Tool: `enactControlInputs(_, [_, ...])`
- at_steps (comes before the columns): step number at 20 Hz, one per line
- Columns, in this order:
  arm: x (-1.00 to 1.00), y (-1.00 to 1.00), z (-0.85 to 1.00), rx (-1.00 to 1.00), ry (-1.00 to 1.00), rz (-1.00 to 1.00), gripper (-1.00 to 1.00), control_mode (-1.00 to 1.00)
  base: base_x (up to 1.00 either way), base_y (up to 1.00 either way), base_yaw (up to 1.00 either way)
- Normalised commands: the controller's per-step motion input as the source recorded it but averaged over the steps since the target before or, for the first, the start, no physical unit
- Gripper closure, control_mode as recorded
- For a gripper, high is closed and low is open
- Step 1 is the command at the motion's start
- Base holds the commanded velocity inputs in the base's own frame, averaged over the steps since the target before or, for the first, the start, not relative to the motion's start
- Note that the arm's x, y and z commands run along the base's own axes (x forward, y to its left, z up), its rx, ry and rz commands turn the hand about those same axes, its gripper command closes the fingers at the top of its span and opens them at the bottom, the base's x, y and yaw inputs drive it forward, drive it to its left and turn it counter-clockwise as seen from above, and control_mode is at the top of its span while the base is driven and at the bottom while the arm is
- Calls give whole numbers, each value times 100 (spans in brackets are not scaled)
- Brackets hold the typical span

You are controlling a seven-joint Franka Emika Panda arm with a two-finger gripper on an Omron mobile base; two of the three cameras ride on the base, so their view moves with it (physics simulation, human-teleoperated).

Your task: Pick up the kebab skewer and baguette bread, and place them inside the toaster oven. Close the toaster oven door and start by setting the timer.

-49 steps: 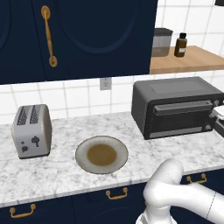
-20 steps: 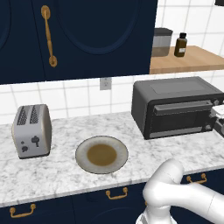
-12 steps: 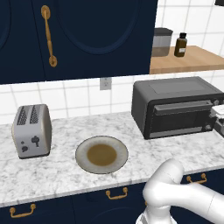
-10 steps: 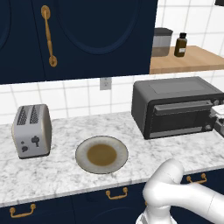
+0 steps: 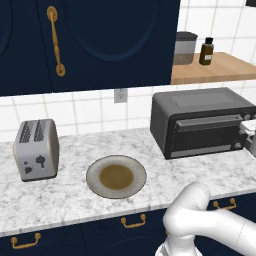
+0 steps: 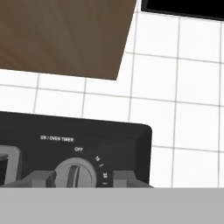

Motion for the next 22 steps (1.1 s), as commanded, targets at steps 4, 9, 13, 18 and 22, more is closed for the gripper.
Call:
enactControlInputs(4, [8, 0, 0, 0, 0, -9, 100, -100, 0, 0, 0])
enactControlInputs(9, [2, 0, 0, 0, 0, -3, 100, -100, 0, 0, 0])
enactControlInputs(13, [6, 0, 0, 0, -1, 0, 100, -100, 0, 0, 0])
enactControlInputs(18, [4, 0, 0, -1, -4, 0, 100, -100, 0, 0, 0])
enactControlInputs(22, [1, 5, 0, -5, -4, 0, 100, -100, 0, 0, 0])
